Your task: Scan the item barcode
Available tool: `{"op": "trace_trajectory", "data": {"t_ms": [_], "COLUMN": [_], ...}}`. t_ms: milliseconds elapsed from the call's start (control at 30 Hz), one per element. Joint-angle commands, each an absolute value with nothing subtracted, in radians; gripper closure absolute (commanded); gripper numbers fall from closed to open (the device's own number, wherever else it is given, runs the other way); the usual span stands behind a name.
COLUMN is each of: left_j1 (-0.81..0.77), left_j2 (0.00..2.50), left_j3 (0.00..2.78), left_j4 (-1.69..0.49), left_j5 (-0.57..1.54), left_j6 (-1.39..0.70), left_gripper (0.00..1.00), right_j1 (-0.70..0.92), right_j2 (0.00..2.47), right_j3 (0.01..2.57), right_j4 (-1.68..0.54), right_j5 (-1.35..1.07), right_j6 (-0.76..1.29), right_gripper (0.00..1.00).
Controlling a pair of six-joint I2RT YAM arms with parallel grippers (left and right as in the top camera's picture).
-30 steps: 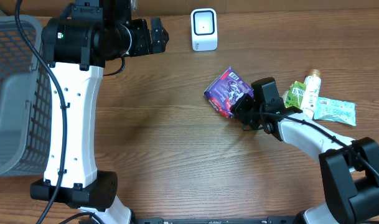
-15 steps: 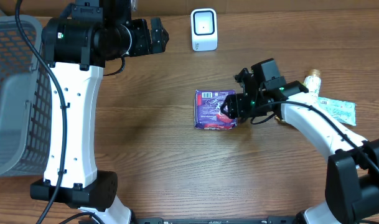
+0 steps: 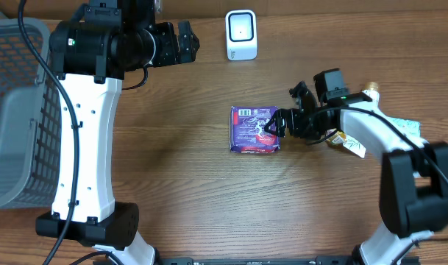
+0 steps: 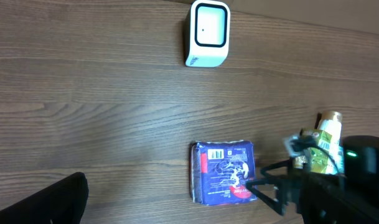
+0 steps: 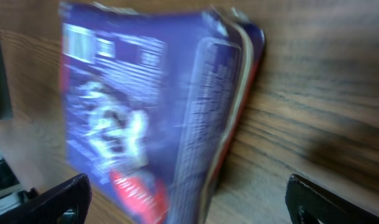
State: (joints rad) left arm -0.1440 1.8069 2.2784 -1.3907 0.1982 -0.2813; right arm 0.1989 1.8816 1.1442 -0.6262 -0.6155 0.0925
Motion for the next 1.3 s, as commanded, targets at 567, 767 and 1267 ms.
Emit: {"op": "trace_trajectory", "data": {"t_ms": [567, 767, 1267], "left_j1": [-0.150, -0.150, -0.150], "left_j2": [1.811, 1.811, 1.811], "left_j3": [2.277, 2.277, 2.276], "left_j4": [-1.387, -1.387, -1.387], "left_j5": [0.200, 0.200, 0.200], "left_j6": [-0.269, -0.269, -0.269], "left_gripper": [0.00, 0.00, 0.00], "right_j1": [0.245, 0.211, 0.230], "right_j2": [2.065, 2.037, 1.647], "right_j3": [1.104, 1.108, 1.385], "right_j4": [-0.432, -0.440, -0.836], "right_j5": [-0.806, -0.858, -0.455], "right_j6": [0.085, 0.085, 0.017], "right_gripper": [0.56, 0.73, 0.96]}}
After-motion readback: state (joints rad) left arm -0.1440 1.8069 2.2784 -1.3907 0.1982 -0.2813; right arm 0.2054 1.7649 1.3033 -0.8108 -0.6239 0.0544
